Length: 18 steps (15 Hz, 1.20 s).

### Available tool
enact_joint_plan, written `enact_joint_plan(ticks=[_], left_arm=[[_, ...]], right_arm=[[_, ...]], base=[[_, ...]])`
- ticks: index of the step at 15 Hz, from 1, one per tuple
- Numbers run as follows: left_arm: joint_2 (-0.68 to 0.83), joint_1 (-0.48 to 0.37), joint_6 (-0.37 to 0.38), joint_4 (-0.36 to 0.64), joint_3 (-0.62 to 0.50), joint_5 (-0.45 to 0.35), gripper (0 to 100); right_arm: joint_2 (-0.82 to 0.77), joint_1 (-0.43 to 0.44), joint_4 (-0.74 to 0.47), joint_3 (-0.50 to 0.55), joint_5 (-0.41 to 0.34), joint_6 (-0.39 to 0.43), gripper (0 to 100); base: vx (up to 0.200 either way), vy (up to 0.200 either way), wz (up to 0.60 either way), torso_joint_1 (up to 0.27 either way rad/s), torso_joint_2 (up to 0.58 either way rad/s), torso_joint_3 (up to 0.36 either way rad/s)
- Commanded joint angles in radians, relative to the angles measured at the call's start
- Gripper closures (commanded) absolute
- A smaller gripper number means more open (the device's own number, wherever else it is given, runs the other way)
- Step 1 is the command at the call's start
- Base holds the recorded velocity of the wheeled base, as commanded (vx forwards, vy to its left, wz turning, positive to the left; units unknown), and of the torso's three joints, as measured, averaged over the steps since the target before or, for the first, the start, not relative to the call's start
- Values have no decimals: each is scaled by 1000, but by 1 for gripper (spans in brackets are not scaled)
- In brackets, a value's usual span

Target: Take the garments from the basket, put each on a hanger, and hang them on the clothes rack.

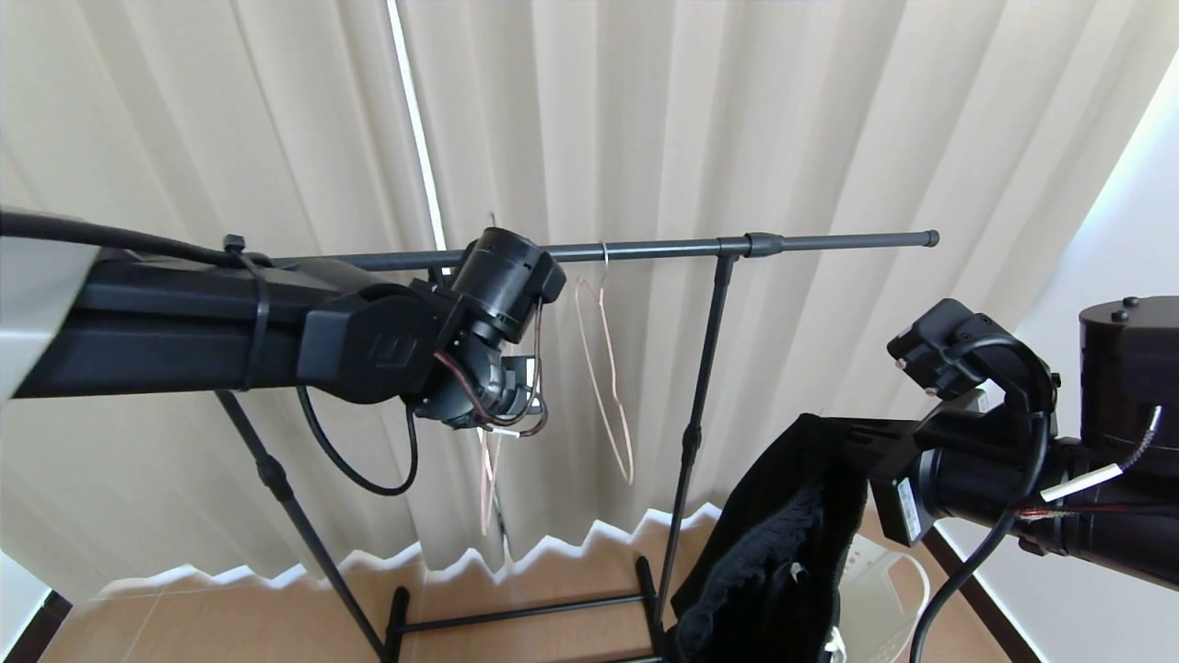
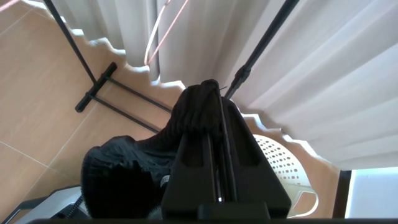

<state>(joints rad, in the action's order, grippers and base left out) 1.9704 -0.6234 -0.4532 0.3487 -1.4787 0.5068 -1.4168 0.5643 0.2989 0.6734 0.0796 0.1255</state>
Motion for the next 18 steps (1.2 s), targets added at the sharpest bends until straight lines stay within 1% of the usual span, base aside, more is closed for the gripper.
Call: enact_joint_plan(ticks=[1, 2, 3, 4, 7, 9, 10, 11, 12, 14, 15, 16, 17, 18], left_arm=[[-147, -30, 24, -59, 164, -8, 100], [-166, -35, 33, -74, 196, -8, 100], [-206, -44, 57, -100, 255, -8, 100], [-219, -47, 65, -106, 271, -8, 100], [-324, -81, 136, -148, 436, -8, 100], [-363, -79, 234, -266, 552, -13, 100], [-389, -79, 291, -356, 621, -51, 100], [-429, -79, 338, -433, 689, -126, 100], [-463, -78, 373, -484, 736, -195, 100], [-518, -56, 421, -570, 815, -318, 100], [-545, -15, 469, -648, 857, -432, 100], [-544, 40, 528, -726, 884, -542, 100], [-541, 70, 568, -791, 905, -605, 100], [-536, 102, 613, -890, 928, -669, 100]], right_arm=[[-1, 0, 0, 0, 0, 0, 100], [-1, 0, 0, 0, 0, 0, 100], [1, 0, 0, 0, 0, 0, 100], [1, 0, 0, 0, 0, 0, 100], [1, 0, 0, 11, 8, 0, 100], [-5, -1, 3, 21, 51, -1, 100], [-7, -1, 3, 26, 71, -1, 100], [-2, -1, 3, 34, 85, -1, 100], [1, -3, 3, 41, 101, -3, 100], [12, -6, 3, 64, 177, -1, 100], [6, -7, -3, 114, 215, 5, 100], [-27, -17, -14, 189, 221, 29, 100], [-44, -29, -11, 198, 226, 36, 100], [-50, -41, 0, 176, 224, 34, 100]], base=[[0, 0, 0, 0, 0, 0], [0, 0, 0, 0, 0, 0], [0, 0, 0, 0, 0, 0], [0, 0, 0, 0, 0, 0], [0, 0, 0, 0, 0, 0], [0, 0, 0, 0, 0, 0], [0, 0, 0, 0, 0, 0], [0, 0, 0, 0, 0, 0], [0, 0, 0, 0, 0, 0], [0, 0, 0, 0, 0, 0], [0, 0, 0, 0, 0, 0], [0, 0, 0, 0, 0, 0], [0, 0, 0, 0, 0, 0], [0, 0, 0, 0, 0, 0]])
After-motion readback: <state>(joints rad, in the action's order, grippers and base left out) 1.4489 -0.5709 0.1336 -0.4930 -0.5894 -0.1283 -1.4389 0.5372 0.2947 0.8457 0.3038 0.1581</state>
